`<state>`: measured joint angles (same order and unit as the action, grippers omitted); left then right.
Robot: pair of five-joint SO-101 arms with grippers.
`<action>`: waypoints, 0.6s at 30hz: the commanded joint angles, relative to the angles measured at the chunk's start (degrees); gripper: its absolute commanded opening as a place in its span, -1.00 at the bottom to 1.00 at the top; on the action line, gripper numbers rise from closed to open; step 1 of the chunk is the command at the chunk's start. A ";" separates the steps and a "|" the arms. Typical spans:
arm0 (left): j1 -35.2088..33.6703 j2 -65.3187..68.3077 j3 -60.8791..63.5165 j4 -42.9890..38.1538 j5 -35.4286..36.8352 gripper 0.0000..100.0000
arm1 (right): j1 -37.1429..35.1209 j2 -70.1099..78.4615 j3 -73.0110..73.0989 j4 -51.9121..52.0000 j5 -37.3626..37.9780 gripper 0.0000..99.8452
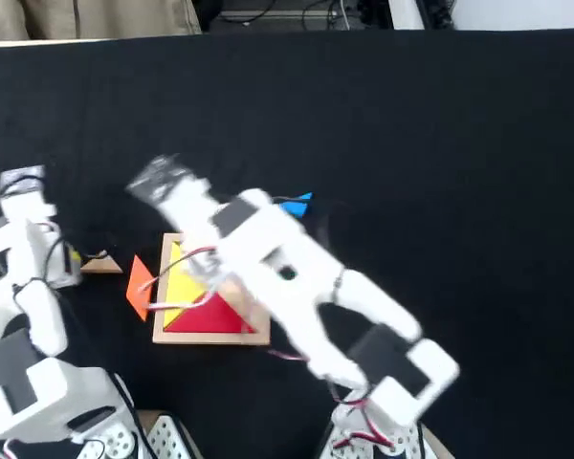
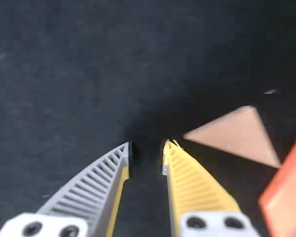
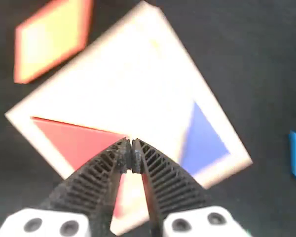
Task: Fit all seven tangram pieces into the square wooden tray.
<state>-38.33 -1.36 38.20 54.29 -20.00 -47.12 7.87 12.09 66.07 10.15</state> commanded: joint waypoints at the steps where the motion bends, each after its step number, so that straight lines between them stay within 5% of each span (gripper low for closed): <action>1: -6.20 -3.69 -2.68 0.44 -3.87 -0.76 | -6.15 5.76 -12.79 3.52 -0.70 -0.79; 18: -36.44 -8.53 2.59 0.09 -8.35 -0.54 | -15.30 30.02 -48.66 16.09 -9.23 -0.46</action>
<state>-68.48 -7.78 40.57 54.29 -26.33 -60.75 36.79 -31.43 81.71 1.54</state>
